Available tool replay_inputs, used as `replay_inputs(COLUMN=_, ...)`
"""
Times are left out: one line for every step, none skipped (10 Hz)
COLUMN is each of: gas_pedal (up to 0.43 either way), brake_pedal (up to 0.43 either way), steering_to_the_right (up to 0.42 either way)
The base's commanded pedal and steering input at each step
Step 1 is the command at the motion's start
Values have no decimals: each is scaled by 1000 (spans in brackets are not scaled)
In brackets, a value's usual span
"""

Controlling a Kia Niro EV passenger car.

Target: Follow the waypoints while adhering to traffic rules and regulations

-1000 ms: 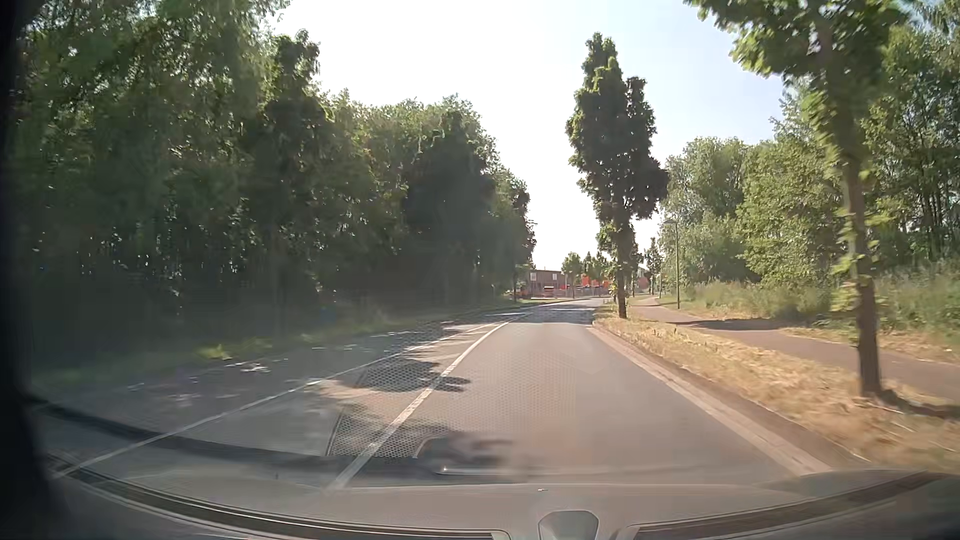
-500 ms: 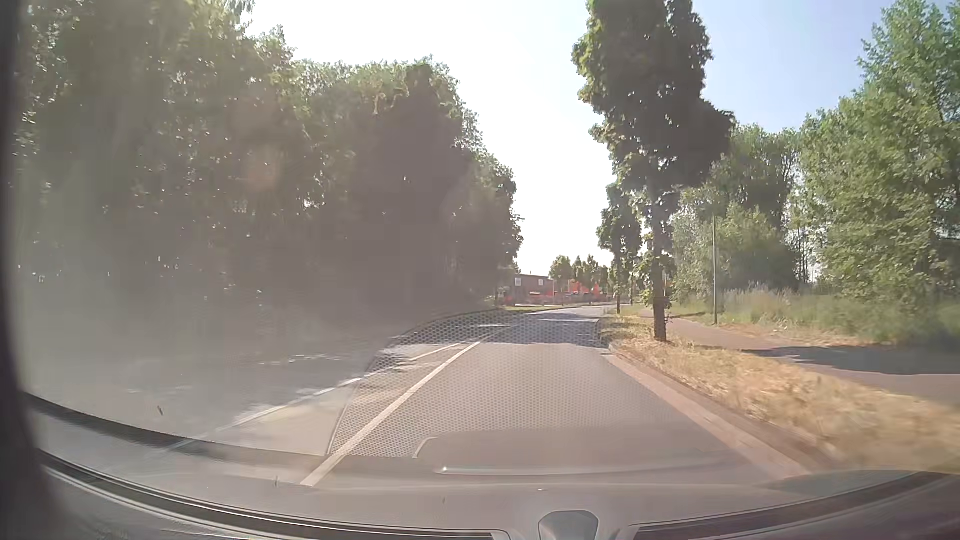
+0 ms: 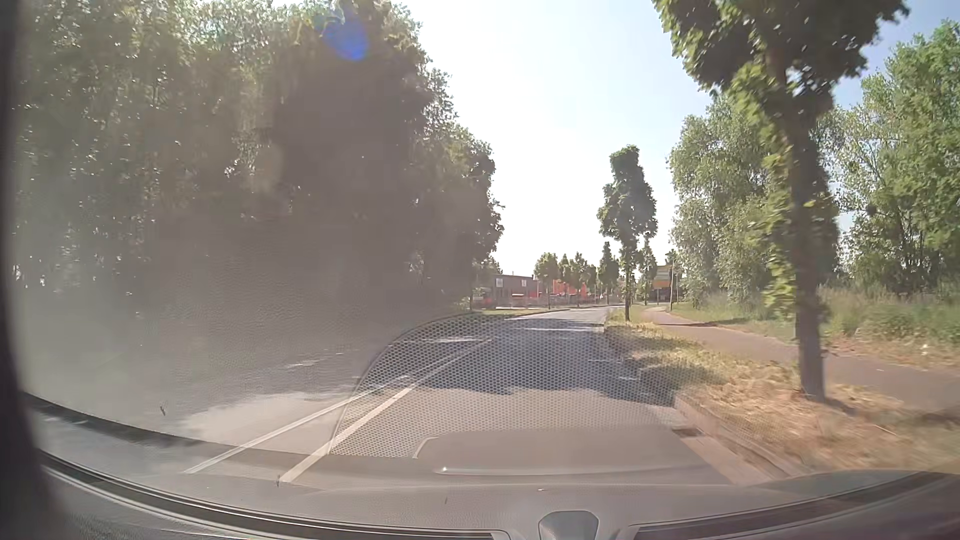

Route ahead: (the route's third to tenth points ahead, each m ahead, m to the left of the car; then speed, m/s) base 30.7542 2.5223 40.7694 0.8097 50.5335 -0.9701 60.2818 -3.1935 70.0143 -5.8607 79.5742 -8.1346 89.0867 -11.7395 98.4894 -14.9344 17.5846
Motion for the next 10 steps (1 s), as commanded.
replay_inputs(gas_pedal=189, brake_pedal=6, steering_to_the_right=21)
replay_inputs(gas_pedal=189, brake_pedal=6, steering_to_the_right=21)
replay_inputs(gas_pedal=189, brake_pedal=6, steering_to_the_right=21)
replay_inputs(gas_pedal=189, brake_pedal=6, steering_to_the_right=21)
replay_inputs(gas_pedal=177, brake_pedal=6, steering_to_the_right=21)
replay_inputs(gas_pedal=138, brake_pedal=6, steering_to_the_right=21)
replay_inputs(gas_pedal=79, brake_pedal=6, steering_to_the_right=21)
replay_inputs(gas_pedal=47, brake_pedal=6, steering_to_the_right=21)
replay_inputs(gas_pedal=47, brake_pedal=6, steering_to_the_right=21)
replay_inputs(gas_pedal=47, brake_pedal=6, steering_to_the_right=22)
